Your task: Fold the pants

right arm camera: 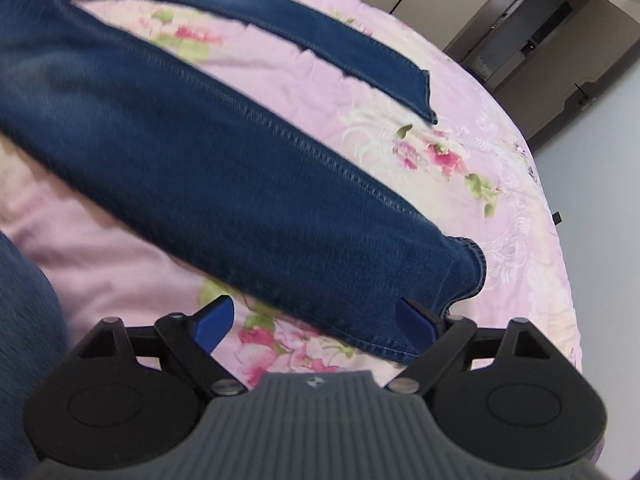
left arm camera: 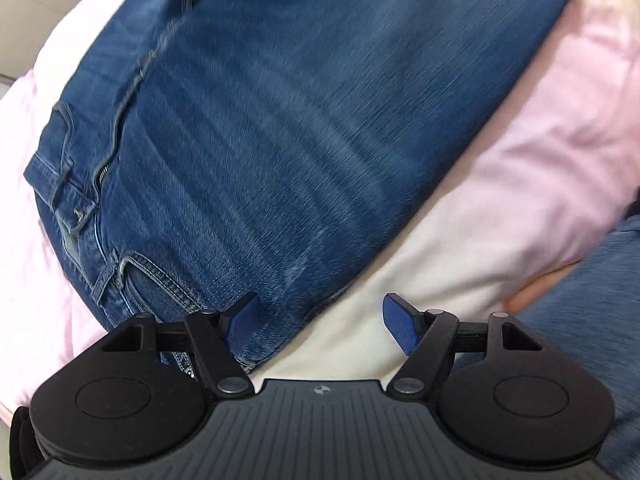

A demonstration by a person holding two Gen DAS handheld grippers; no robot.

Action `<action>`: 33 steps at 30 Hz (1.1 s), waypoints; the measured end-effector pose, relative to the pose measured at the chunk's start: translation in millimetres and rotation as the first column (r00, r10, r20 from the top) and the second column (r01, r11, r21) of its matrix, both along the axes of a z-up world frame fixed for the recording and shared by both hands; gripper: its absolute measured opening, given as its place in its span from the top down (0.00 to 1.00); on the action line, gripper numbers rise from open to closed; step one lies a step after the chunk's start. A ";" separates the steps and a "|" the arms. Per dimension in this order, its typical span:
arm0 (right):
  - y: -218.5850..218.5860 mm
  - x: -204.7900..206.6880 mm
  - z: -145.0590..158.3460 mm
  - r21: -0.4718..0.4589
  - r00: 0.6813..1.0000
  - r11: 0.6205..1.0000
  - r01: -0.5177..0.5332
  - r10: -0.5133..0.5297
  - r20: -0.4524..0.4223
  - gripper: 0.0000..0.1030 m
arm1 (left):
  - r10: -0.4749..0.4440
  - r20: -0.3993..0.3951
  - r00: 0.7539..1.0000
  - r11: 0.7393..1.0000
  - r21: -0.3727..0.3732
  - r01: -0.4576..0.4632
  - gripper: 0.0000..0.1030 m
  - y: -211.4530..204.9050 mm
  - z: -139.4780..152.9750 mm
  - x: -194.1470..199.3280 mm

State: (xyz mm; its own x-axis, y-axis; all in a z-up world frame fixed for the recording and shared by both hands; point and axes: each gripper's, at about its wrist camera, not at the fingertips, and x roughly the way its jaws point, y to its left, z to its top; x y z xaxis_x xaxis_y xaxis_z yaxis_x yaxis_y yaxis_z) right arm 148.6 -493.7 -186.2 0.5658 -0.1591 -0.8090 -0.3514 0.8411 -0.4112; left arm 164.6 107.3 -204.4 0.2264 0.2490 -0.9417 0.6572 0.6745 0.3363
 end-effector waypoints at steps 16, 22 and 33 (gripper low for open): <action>-18.3 -3.0 -69.1 -0.347 0.970 0.912 -0.217 0.242 0.030 0.41 | 0.116 0.200 0.973 0.991 0.045 -0.128 0.64 2.7 -12.3 -14.0; -9.6 -6.9 -56.2 -0.415 0.966 0.891 -0.187 0.244 0.089 0.90 | 0.199 0.377 0.904 0.979 -0.034 -0.202 0.77 -8.1 18.5 -20.5; -3.1 56.7 39.1 -0.368 0.953 0.930 0.004 0.108 0.284 1.00 | 0.358 0.597 0.718 0.934 -0.233 -0.272 0.82 -11.7 125.8 11.5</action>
State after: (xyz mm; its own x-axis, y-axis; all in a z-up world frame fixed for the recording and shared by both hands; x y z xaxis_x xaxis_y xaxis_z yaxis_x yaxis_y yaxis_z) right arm 205.2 -496.8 -147.1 0.7843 -0.3714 -0.4970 -0.2061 0.5997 -0.7732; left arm 176.0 95.6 -78.6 0.6981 0.3088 -0.6460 0.0731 0.8668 0.4933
